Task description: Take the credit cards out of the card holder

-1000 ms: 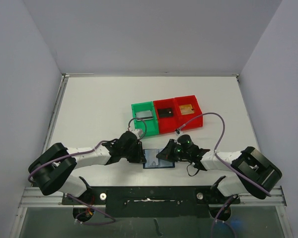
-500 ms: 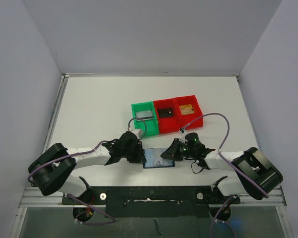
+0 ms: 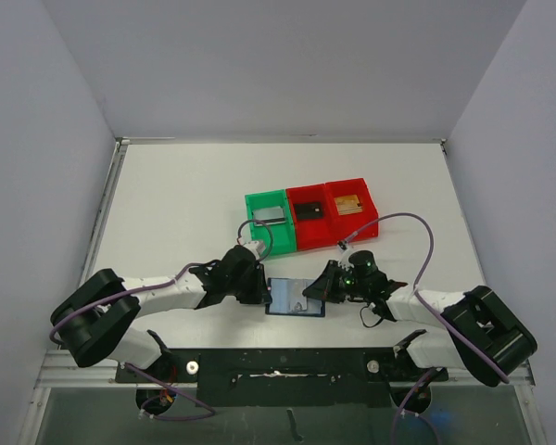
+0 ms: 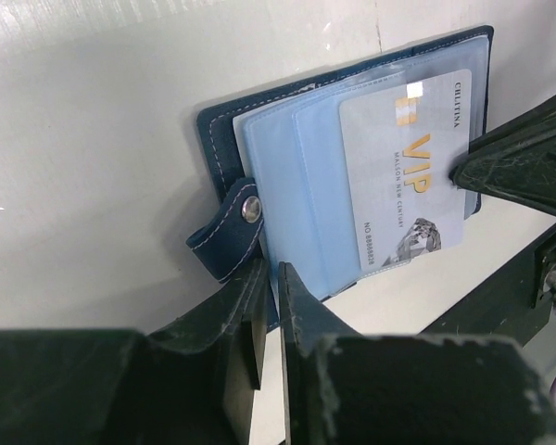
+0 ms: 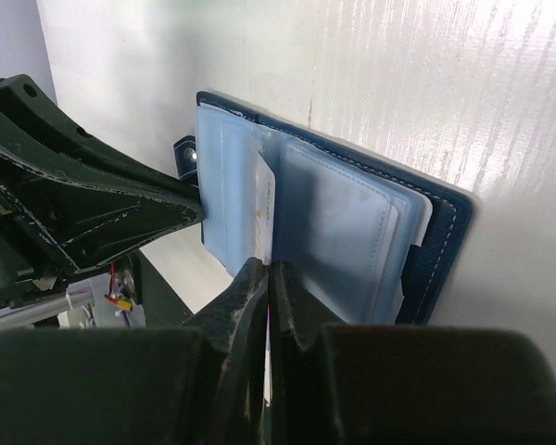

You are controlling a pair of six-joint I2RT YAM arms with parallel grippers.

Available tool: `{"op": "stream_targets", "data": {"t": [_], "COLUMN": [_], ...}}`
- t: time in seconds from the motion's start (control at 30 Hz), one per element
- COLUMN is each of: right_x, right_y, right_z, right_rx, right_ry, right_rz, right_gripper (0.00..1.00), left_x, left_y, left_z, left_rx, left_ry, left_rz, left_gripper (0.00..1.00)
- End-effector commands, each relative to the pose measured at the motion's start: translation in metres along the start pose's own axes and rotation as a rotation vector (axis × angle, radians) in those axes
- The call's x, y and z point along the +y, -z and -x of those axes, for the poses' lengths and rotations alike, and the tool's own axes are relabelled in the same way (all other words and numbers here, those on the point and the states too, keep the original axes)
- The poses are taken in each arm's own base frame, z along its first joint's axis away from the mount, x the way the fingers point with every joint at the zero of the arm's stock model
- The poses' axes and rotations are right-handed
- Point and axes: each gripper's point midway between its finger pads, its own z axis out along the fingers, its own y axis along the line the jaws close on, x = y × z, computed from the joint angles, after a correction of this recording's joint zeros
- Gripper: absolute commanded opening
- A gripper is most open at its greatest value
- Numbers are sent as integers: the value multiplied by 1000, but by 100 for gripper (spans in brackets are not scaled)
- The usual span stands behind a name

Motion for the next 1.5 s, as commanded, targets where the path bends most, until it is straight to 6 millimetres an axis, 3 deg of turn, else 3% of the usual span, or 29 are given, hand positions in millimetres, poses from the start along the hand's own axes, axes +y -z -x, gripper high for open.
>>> {"op": "stream_targets", "data": {"t": [0.0, 0.2, 0.33, 0.6, 0.73, 0.93, 1.2, 1.33, 1.47], "right_x": [13, 12, 5, -5, -6, 1, 9, 15, 17], "right_y": [-3, -13, -23, -28, -26, -25, -25, -26, -28], "right_z": [8, 6, 1, 4, 1, 3, 7, 5, 2], "right_rx": [-10, -14, -4, -35, -38, -25, -39, -33, -28], "right_ry": [5, -50, -30, -31, -43, -27, -34, -50, -64], "right_rz": [55, 67, -22, -141, -132, -105, -62, -18, 10], "right_gripper": [1, 3, 6, 6, 6, 6, 6, 16, 26], "left_x": [-4, -15, -38, -69, -60, -33, -5, 1, -5], "left_y": [4, 12, 22, 21, 7, -15, -11, -12, -11], "left_z": [8, 15, 24, 38, 34, 20, 8, 1, 5], "left_rx": [-37, -55, -73, -78, -60, -2, 2, 14, 0], "left_ry": [-17, -21, -38, -91, -95, -108, -98, -90, -86], "left_rz": [-7, -41, -125, -177, -120, 8, 110, 118, 94], "left_gripper": [12, 23, 30, 33, 30, 14, 11, 9, 9]}}
